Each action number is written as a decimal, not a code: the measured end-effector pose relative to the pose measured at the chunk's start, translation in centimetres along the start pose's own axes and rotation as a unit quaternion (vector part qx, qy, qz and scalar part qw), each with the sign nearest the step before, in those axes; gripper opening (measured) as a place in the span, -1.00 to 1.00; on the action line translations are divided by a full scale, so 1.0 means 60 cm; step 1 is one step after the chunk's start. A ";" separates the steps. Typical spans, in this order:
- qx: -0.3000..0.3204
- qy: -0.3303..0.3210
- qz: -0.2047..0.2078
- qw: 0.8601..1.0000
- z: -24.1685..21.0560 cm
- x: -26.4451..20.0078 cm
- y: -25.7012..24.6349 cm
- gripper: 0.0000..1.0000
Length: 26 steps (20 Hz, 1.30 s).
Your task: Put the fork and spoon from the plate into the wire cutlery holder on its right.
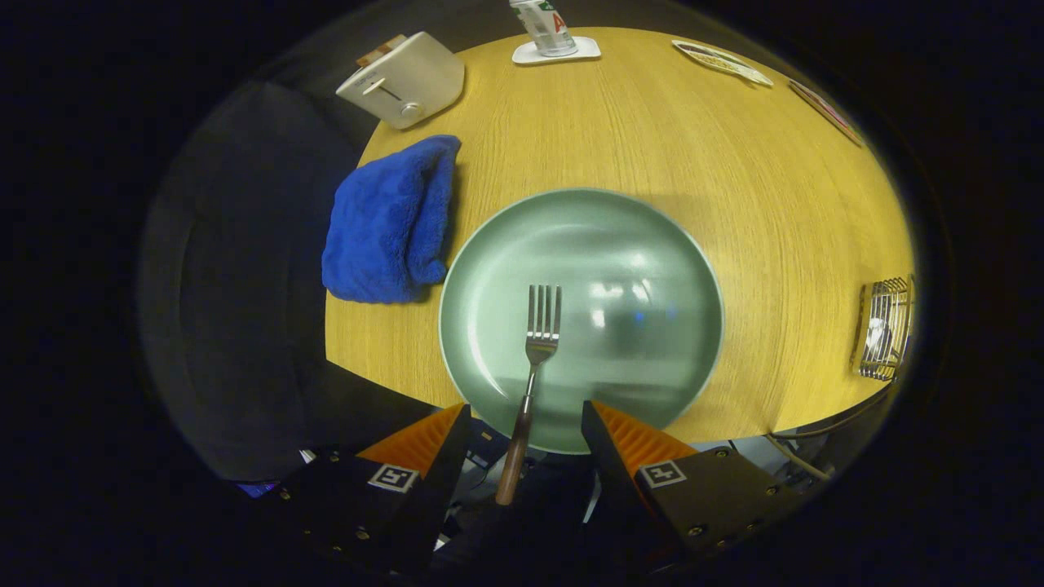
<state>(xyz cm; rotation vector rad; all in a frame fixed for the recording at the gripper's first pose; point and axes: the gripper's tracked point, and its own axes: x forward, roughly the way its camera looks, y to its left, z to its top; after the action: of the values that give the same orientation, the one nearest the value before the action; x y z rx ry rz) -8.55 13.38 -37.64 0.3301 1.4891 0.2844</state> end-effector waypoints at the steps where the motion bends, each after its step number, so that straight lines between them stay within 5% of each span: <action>1: -0.001 0.006 0.001 1.000 -0.002 0.006 0.003 0.63; 3: 0.000 0.013 0.002 1.000 -0.007 0.022 0.007 0.58; 4: -0.003 0.018 0.001 1.000 -0.007 0.027 0.009 0.39; 6: -0.001 0.018 0.001 1.000 -0.008 0.036 0.010 0.44; 8: 0.006 0.028 0.009 1.000 -0.011 0.051 0.016 -0.29; 11: 0.017 0.030 0.007 0.999 -0.009 0.040 0.013 -0.29; 12: 0.030 0.029 0.006 0.999 -0.007 0.053 0.014 -0.85; 26: 0.075 0.001 0.047 0.996 0.027 0.016 0.016 -0.87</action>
<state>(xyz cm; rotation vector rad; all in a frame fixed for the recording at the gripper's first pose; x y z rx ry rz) -6.84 14.57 -38.10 0.5211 1.5019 0.2472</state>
